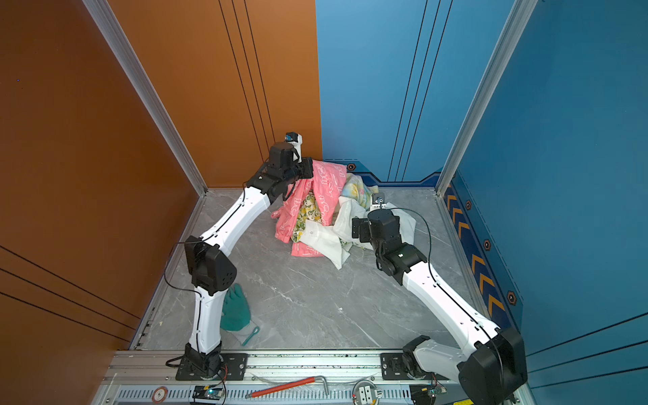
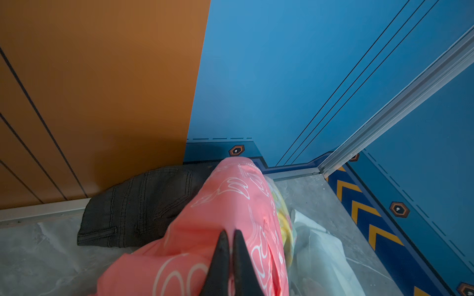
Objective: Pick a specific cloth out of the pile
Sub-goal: 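Lift the pink jacket high out of the pile with the left gripper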
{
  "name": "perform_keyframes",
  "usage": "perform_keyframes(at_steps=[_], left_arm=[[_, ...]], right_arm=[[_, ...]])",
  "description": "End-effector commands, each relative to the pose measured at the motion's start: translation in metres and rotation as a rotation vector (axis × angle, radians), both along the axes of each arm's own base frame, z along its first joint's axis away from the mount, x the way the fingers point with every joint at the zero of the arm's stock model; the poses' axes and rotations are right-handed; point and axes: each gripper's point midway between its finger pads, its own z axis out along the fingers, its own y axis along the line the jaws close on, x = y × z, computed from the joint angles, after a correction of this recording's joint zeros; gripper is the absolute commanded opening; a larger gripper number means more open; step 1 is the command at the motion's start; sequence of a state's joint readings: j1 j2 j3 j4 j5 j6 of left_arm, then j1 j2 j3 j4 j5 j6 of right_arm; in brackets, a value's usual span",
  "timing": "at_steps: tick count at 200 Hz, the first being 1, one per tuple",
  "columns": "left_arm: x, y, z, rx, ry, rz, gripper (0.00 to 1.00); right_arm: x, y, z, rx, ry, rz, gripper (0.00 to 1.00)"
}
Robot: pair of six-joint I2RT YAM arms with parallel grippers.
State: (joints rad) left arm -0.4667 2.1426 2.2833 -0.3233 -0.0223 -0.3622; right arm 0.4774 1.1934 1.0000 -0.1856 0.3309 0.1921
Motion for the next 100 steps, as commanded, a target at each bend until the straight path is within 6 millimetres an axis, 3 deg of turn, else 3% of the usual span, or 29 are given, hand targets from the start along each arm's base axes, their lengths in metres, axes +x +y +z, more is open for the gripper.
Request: perform_keyframes(at_steps=[1,49,100], left_arm=[[-0.021,0.006,0.074,-0.052,-0.133,-0.023,0.0],[-0.027,0.021,0.124,-0.086,-0.223,-0.003,0.0],[-0.021,0.057,0.162,-0.117,-0.307,0.066,0.0]], right_arm=[[0.006,0.005,0.002,0.032,-0.017,0.008,1.0],[0.011,0.01,0.0,0.036,-0.022,0.022,1.0],[0.02,0.019,0.001,0.042,-0.028,0.05,1.0]])
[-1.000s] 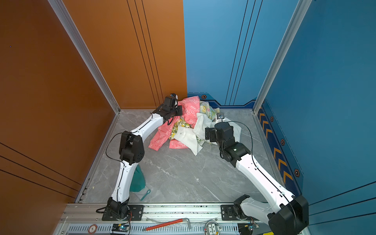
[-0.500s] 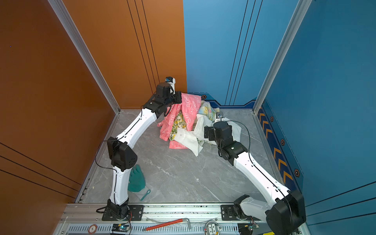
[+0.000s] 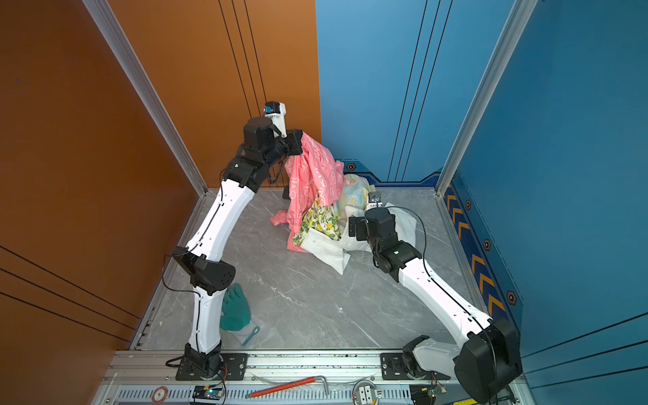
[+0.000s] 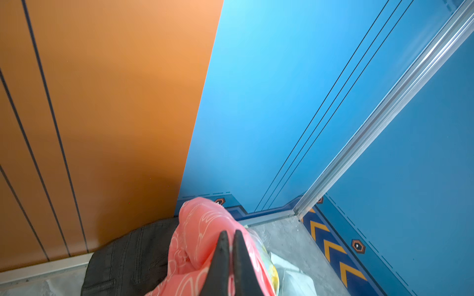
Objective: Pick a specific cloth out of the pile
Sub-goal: 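Lift the pink jacket high out of the pile with the left gripper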
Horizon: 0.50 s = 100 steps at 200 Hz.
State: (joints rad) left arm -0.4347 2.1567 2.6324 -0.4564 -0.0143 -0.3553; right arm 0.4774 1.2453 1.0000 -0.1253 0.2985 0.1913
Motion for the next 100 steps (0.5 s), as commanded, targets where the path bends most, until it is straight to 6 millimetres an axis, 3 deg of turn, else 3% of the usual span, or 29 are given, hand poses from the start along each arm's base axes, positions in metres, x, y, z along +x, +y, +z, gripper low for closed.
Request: perform_keyframes(at_steps=[1,54,100], left_arm=[[0.0,0.026,0.044,-0.038,-0.124,0.044,0.0],[-0.001,0.074,0.076,-0.081,-0.191,0.123,0.0],[-0.014,0.118,0.102,-0.07,-0.238,0.192,0.0]], right_arm=[[0.008,0.008,0.008,0.027,-0.027,0.02,1.0],[0.019,0.025,0.006,0.04,-0.022,0.064,1.0],[0.026,0.033,0.01,0.036,-0.028,0.084,1.0]])
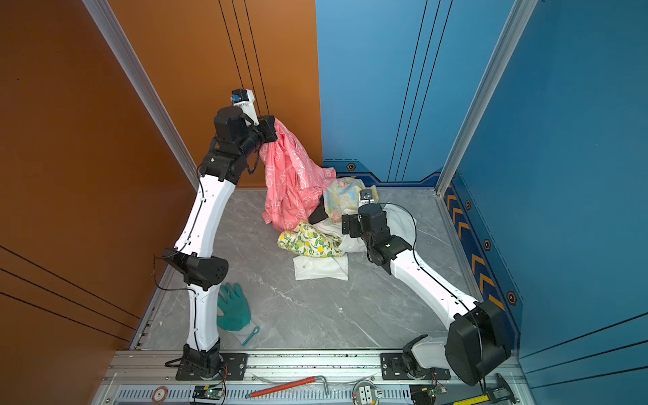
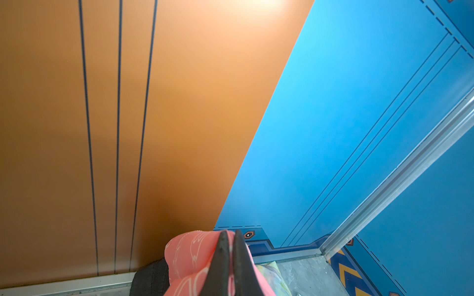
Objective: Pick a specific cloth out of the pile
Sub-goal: 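Lift the pink jacket high out of the pile with the left gripper, then carry the pink jacket toward the corner and lower it with the left gripper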
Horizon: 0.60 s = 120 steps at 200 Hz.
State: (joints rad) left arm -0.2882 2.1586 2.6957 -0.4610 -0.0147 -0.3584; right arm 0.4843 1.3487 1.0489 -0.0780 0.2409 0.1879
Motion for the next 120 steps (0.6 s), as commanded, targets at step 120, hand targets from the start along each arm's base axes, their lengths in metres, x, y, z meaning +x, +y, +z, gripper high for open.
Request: perform_keyframes(at_steps=[120], left_arm=[[-0.089,0.158,0.095,0.057,-0.144,0.316,0.0]], right_arm=[[0.014,0.027,0.021,0.017,-0.05,0.059,1.0]])
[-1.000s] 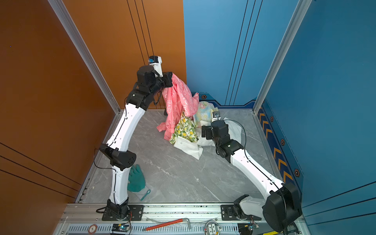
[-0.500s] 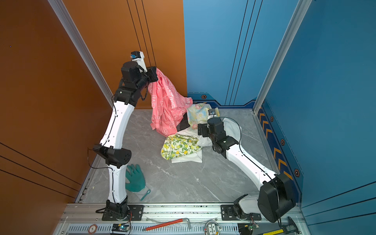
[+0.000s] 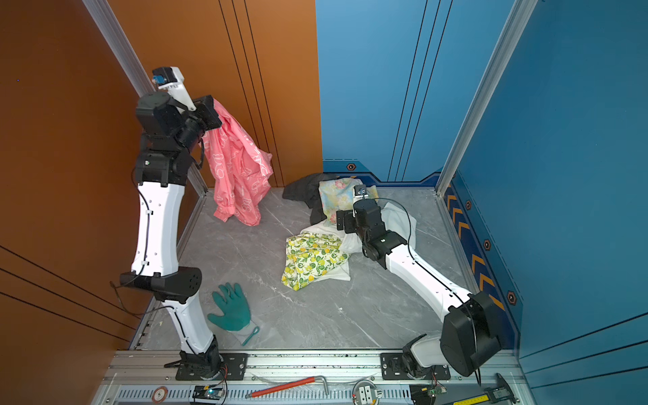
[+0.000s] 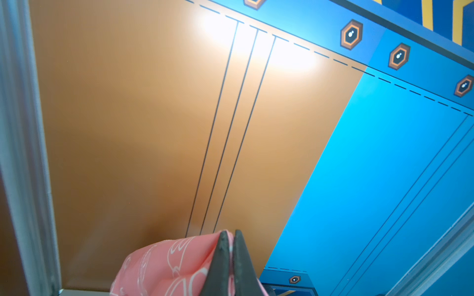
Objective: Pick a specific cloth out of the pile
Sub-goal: 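Carry the pink jacket toward the corner and lower it with the left gripper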
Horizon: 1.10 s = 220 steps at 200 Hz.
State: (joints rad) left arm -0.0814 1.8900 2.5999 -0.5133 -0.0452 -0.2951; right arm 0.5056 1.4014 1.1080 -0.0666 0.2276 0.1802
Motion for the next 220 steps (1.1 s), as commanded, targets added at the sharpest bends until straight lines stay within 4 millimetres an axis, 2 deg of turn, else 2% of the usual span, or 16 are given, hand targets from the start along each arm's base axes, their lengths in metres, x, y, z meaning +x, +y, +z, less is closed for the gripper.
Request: perform_keyframes(at_steps=[1,31,57,73,90,112,134,150,194,220], left_arm=[[-0.014,0.026,0.005,0.014,-0.013,0.08,0.0],[-0.02,0.066,-0.031,-0.032,0.081,0.142,0.0],[-0.024,0.092,-0.066,-0.096,0.109,0.167,0.0],[-0.023,0.098,-0.084,-0.13,0.14,0.164,0.0],[-0.018,0.091,-0.092,-0.143,0.151,0.14,0.0],[-0.005,0.072,-0.091,-0.152,0.149,0.1,0.0],[0.008,0.05,-0.076,-0.143,0.123,0.062,0.0],[0.018,0.041,-0.064,-0.134,0.106,0.046,0.0],[0.034,0.033,-0.03,-0.138,0.036,0.016,0.0],[0.034,0.036,-0.028,-0.163,0.036,0.01,0.0]], right_arm=[[0.004,0.009,0.013,0.011,-0.035,0.022,1.0],[0.003,0.016,0.009,0.007,-0.028,0.036,1.0],[0.002,0.02,0.008,0.006,-0.026,0.044,1.0],[0.002,0.021,0.006,0.008,-0.024,0.045,1.0],[0.001,0.022,0.004,0.01,-0.02,0.047,1.0],[0.001,0.023,0.004,0.011,-0.021,0.044,1.0],[0.0,0.021,0.005,0.009,-0.021,0.037,1.0],[0.0,0.019,0.004,0.005,-0.02,0.032,1.0],[0.004,0.013,0.009,-0.003,-0.029,0.02,0.99],[0.008,0.012,0.008,-0.007,-0.028,0.016,1.0]])
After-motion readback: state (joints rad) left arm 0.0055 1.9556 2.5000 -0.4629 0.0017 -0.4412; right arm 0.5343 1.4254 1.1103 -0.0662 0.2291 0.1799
